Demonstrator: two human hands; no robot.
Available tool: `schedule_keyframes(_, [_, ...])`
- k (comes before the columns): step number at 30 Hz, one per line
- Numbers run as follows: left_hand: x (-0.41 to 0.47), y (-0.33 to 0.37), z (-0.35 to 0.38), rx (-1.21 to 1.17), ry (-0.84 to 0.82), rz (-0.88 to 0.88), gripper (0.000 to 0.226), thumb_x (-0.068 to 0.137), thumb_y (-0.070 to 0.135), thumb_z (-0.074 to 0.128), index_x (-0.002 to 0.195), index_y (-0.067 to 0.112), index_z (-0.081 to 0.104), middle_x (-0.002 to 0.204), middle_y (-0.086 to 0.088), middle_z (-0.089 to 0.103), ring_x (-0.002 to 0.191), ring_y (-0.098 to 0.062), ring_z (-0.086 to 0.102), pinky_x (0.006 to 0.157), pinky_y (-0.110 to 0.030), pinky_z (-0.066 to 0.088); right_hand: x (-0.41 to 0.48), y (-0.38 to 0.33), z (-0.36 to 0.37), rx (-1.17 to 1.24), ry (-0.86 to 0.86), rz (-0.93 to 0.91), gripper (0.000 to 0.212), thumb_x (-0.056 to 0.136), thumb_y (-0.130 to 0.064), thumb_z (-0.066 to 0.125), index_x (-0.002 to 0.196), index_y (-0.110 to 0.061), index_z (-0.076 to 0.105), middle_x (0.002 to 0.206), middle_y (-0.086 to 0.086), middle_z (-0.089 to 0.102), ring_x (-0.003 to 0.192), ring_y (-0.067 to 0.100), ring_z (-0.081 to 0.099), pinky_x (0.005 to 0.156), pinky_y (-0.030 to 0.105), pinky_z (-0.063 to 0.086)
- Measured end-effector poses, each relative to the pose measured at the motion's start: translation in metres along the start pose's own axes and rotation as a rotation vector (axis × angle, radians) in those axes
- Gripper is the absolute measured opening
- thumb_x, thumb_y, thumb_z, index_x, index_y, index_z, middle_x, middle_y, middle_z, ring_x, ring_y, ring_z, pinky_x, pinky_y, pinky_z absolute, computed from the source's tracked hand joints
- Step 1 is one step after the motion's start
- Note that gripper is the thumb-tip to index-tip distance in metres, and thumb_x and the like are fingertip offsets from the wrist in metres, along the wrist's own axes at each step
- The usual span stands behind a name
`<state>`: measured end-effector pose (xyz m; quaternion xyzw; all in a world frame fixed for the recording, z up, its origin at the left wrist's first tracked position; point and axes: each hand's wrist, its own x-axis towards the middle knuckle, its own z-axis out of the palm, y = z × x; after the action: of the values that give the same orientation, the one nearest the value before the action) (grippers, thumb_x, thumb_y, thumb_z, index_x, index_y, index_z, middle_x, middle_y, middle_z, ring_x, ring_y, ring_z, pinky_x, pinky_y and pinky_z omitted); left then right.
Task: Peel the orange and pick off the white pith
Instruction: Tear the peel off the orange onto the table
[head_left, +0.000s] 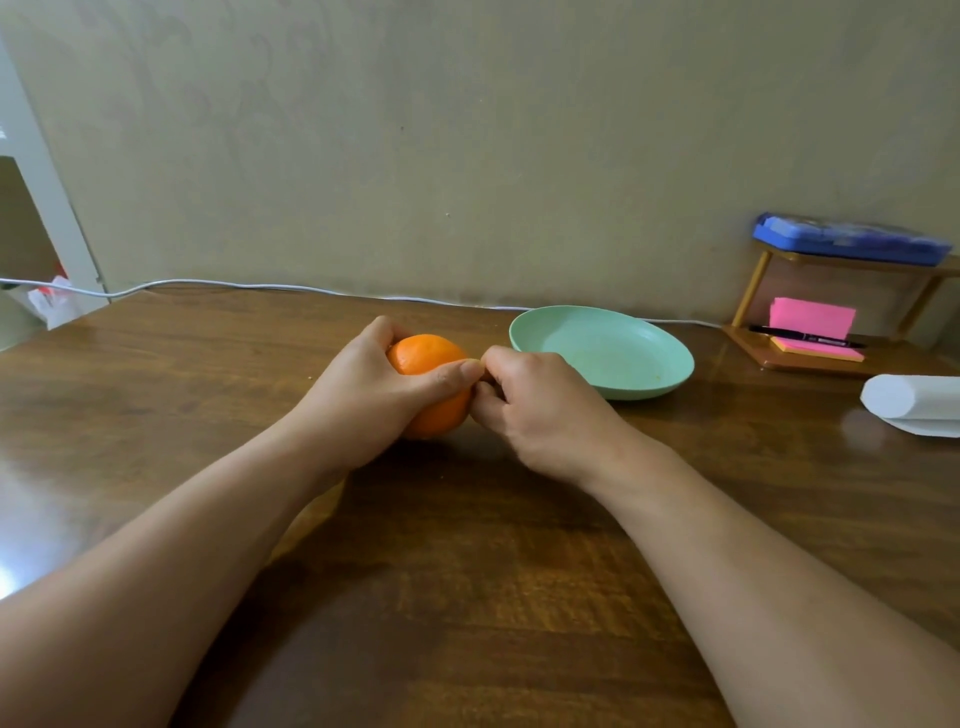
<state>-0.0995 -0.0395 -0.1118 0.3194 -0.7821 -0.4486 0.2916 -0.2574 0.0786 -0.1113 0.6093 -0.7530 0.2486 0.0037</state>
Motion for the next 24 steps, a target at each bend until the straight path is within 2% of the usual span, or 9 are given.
schedule_keyframes(4, [0.0, 0.002, -0.001, 0.059, -0.006, 0.001, 0.091, 0.054, 0.08, 0.075, 0.129, 0.033, 0.055, 0.118, 0.008, 0.061, 0.105, -0.016, 0.064, 0.09, -0.043, 0.062, 0.0, -0.001, -0.003, -0.013, -0.06, 0.034, 0.023, 0.108, -0.038, 0.053, 0.094, -0.022, 0.061, 0.086, -0.001, 0.064, 0.076, 0.018, 0.061, 0.064, 0.042, 0.052])
schedule_keyframes(8, [0.0, 0.0, 0.005, 0.117, 0.044, 0.055, 0.074, 0.071, 0.072, 0.081, 0.128, 0.033, 0.056, 0.114, 0.012, 0.061, 0.101, -0.01, 0.063, 0.086, -0.037, 0.058, 0.001, -0.002, -0.002, -0.01, -0.102, 0.079, 0.025, 0.11, -0.038, 0.048, 0.094, -0.023, 0.061, 0.089, 0.0, 0.065, 0.078, 0.02, 0.063, 0.064, 0.041, 0.05])
schedule_keyframes(12, [0.0, -0.002, 0.009, 0.169, 0.102, 0.099, 0.065, 0.074, 0.07, 0.084, 0.122, 0.033, 0.06, 0.109, 0.013, 0.063, 0.097, -0.006, 0.063, 0.08, -0.033, 0.055, 0.002, -0.001, 0.006, -0.017, -0.076, 0.069, 0.026, 0.108, -0.038, 0.049, 0.097, -0.02, 0.064, 0.089, 0.003, 0.068, 0.079, 0.024, 0.064, 0.072, 0.049, 0.056])
schedule_keyframes(18, [0.001, -0.002, 0.005, 0.093, 0.099, 0.063, 0.06, 0.076, 0.066, 0.085, 0.119, 0.033, 0.062, 0.108, 0.009, 0.066, 0.099, -0.014, 0.067, 0.088, -0.049, 0.063, 0.004, 0.006, 0.013, 0.036, 0.047, 0.011, 0.032, 0.105, -0.045, 0.054, 0.083, -0.023, 0.064, 0.073, -0.004, 0.065, 0.068, 0.02, 0.061, 0.06, 0.042, 0.05])
schedule_keyframes(24, [0.002, -0.002, -0.007, -0.015, -0.001, 0.061, 0.063, 0.075, 0.064, 0.084, 0.126, 0.032, 0.065, 0.115, 0.004, 0.068, 0.103, -0.016, 0.069, 0.082, -0.04, 0.064, 0.002, 0.006, 0.014, 0.168, 0.097, -0.018, 0.04, 0.104, -0.044, 0.056, 0.076, -0.016, 0.061, 0.064, -0.001, 0.059, 0.063, 0.019, 0.056, 0.057, 0.039, 0.042])
